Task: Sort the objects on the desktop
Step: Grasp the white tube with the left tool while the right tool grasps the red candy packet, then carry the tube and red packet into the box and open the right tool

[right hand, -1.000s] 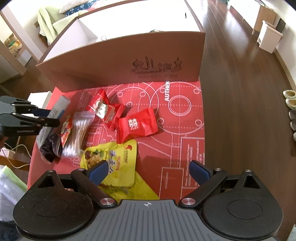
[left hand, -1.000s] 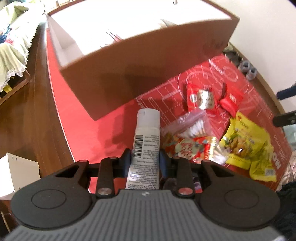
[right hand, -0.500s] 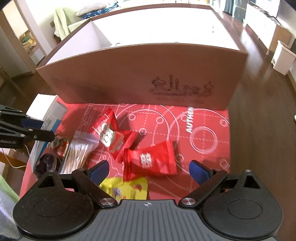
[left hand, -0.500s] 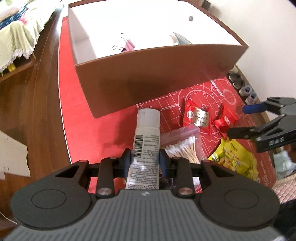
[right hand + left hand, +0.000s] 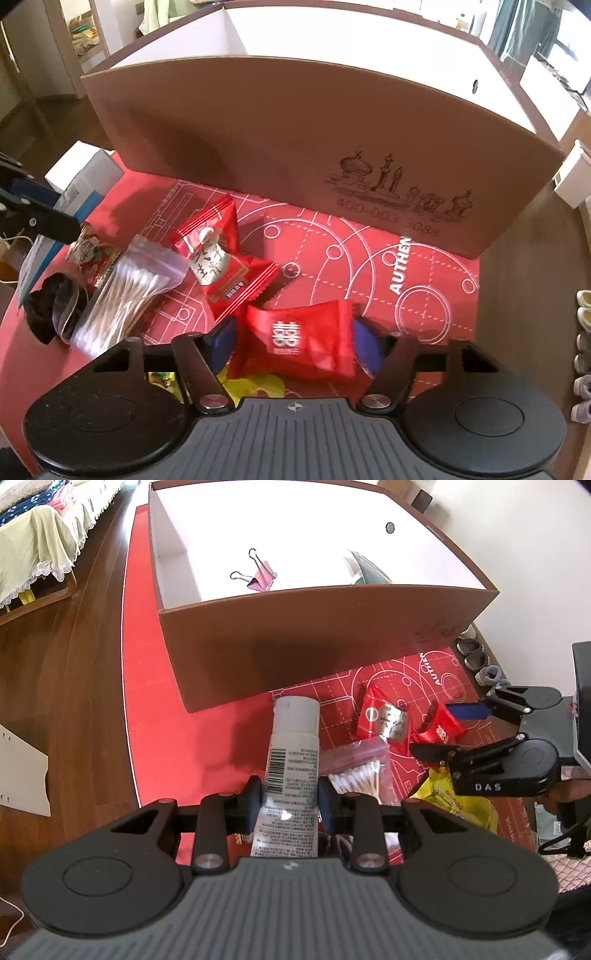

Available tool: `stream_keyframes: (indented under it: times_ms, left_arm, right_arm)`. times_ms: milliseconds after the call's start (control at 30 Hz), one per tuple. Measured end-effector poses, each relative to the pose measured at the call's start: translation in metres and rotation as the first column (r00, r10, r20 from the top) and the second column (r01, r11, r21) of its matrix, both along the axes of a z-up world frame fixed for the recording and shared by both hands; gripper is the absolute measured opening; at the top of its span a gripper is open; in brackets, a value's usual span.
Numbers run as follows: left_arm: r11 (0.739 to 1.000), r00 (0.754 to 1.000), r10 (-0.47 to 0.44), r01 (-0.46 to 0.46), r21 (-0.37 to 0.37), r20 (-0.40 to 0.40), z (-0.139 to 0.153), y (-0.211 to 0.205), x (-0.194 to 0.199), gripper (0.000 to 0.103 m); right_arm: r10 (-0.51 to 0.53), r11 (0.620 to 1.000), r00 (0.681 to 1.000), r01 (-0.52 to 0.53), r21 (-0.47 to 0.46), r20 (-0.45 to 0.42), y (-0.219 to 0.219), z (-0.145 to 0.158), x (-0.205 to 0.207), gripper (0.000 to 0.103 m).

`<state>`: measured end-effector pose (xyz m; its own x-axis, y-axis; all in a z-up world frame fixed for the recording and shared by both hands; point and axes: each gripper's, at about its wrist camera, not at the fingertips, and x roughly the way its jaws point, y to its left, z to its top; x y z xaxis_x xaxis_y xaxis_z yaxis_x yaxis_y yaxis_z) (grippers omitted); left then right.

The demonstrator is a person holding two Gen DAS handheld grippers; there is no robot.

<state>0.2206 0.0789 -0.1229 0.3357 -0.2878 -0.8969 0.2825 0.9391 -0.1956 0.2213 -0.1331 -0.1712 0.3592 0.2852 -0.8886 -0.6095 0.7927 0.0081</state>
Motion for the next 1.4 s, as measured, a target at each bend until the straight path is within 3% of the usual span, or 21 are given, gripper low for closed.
stream_keyframes:
  times_ms: [33, 233, 933, 1400]
  left_arm:
    - [1.000, 1.000, 0.002, -0.002, 0.000, -0.001, 0.000, -0.001, 0.000, 0.028]
    - [1.000, 1.000, 0.011, -0.011, 0.004, 0.004, 0.004, -0.005, -0.002, 0.028]
    - [0.999, 0.989, 0.003, 0.005, -0.052, 0.148, 0.071, -0.028, 0.025, 0.028]
    - [0.998, 0.948, -0.044, 0.055, -0.026, 0.315, 0.131, -0.039, 0.087, 0.028]
  right_arm:
    - [0.007, 1.000, 1.000, -0.007, -0.005, 0.004, 0.000, 0.000, -0.001, 0.053]
    - [-0.005, 1.000, 1.000, 0.005, 0.011, -0.005, -0.007, 0.005, -0.004, 0.043]
    - [-0.035, 0.983, 0.998, 0.026, 0.180, 0.050, -0.026, 0.097, 0.015, 0.043]
    - [-0.044, 0.964, 0.986, 0.000, 0.265, 0.164, -0.002, 0.150, 0.080, 0.043]
